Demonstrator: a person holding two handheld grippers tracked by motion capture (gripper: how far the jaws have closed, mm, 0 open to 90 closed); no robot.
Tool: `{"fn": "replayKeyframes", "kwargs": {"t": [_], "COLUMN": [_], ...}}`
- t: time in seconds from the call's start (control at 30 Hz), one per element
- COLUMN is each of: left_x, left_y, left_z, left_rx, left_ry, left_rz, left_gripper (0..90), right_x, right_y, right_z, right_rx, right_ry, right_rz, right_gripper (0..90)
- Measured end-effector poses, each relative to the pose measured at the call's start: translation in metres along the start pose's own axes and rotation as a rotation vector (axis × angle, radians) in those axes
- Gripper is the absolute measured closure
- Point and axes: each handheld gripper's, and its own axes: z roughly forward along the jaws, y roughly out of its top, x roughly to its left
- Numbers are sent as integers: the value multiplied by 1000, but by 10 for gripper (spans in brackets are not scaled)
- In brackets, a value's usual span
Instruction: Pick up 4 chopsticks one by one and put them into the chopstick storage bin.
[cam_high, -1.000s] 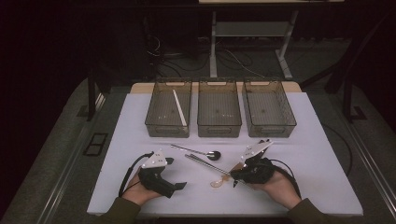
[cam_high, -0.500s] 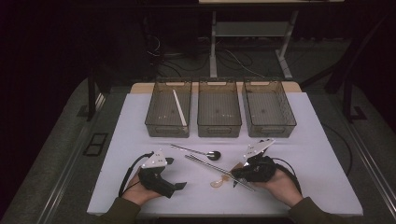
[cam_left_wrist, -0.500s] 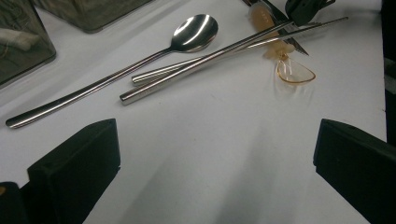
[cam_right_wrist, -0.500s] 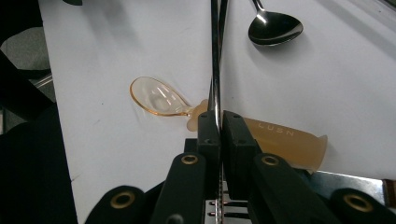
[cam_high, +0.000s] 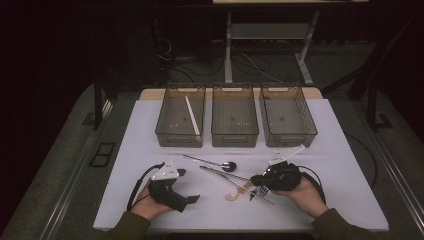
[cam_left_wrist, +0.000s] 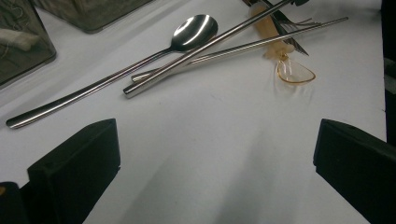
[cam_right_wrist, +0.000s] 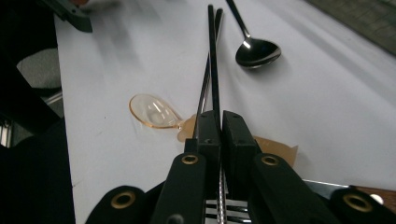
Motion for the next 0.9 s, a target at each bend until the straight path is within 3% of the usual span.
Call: {"fn": "replayKeyframes", "kwargs": {"t": [0.53,0.9], "left_x": [0,1], "left_y": [0,-1], "left_z": [0,0], "left_rx": [0,-1], "left_ry": [2,4], "left_rz": [-2,-5], "left_gripper": [0,0], "right_x": [-8,-18], "right_y": [11,29], "right_z": [-28,-39], "right_rx": [-139,-204], "right_ry": [8,-26], "right_rz": [32,21], "right_gripper": [867,866]}}
